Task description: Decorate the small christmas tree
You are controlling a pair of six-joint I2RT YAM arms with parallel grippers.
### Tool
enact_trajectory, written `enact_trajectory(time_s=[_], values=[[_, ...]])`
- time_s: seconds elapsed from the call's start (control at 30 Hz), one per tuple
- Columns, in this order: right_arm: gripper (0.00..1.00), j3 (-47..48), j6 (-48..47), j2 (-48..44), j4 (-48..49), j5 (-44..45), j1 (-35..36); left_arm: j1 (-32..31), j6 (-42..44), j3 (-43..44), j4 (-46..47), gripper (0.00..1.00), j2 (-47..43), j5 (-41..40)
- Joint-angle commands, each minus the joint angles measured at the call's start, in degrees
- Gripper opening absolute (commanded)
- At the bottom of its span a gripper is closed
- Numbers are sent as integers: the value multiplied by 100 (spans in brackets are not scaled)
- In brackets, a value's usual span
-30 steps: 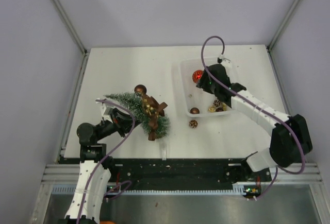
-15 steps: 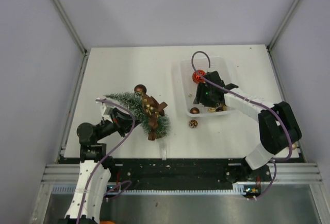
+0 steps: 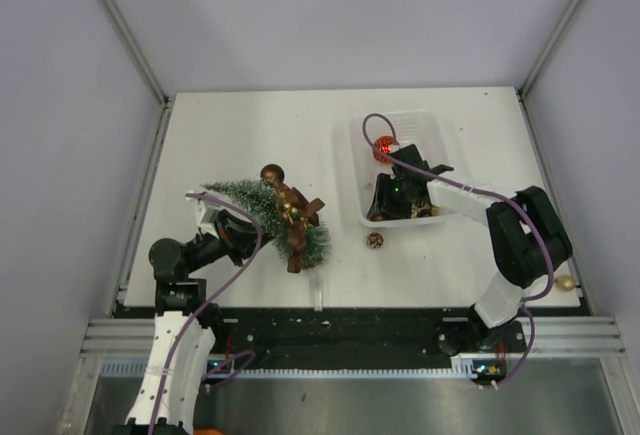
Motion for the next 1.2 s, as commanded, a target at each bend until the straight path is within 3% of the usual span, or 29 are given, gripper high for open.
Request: enact_trajectory(time_s=[0.0, 0.17, 0.37, 0.6, 0.73, 0.83, 1.17], values=[[40, 80, -84, 78, 87, -143, 16, 13, 32, -12, 305, 0, -37, -57], [28, 194, -110, -219, 79, 260, 7, 13, 32, -12, 288, 0, -37, -48], [23, 432, -356, -1291, 43, 517, 16, 13, 6, -12, 288, 0, -20, -75], [20, -165, 46, -2749, 1184, -1062, 16, 13, -20, -21, 297, 0, -20, -101], [19, -850, 750, -3313, 2458, -1514, 287, 13, -64, -21, 332, 0, -20, -119], [17, -904, 698, -3314, 2575, -1268, 823, 13, -91, -21, 349, 0, -28, -127], [13, -860, 1189, -3068, 3128, -469, 1667, 4, -117, -29, 349, 0, -55, -136]])
